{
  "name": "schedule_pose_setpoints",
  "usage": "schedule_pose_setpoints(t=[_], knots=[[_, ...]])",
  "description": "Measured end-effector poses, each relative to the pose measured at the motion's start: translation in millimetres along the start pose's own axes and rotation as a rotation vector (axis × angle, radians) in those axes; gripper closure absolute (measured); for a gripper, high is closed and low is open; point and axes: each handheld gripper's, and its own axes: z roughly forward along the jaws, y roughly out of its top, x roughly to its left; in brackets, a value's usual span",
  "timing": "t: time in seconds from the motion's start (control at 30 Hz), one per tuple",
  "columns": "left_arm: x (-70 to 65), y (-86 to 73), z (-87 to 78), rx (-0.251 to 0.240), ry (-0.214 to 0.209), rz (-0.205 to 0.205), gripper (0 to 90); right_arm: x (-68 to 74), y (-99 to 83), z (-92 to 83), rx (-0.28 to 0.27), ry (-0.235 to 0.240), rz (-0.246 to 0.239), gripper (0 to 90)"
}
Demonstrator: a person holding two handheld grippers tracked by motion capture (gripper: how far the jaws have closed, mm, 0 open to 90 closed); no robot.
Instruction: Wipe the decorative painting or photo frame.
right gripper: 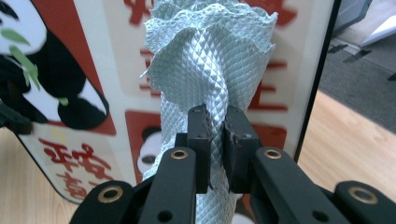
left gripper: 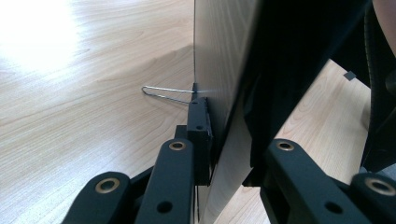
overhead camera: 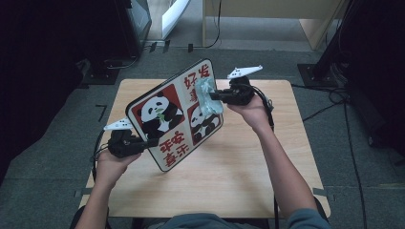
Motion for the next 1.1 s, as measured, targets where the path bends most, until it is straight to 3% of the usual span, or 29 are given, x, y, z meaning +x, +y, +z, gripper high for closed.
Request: schedule_pose_setpoints(t=[0.23, 0.5, 1.1], knots=[[0.6, 0.4, 0.1, -0.002, 0.001, 0.0, 79.4, 5.1, 23.5, -0.5, -0.042, 0.012, -0.036, 82.9], [1.9, 1.7, 0.2, 0.004, -0.003, 0.009, 79.7, 10.9, 48.9, 1.0, -0.047, 0.015, -0.076, 82.9], [2.5, 2.6, 0.3, 0.011, -0.01, 0.004, 79.7, 5.7, 49.7, 10.7, -0.014, 0.022, -0.07, 82.6]])
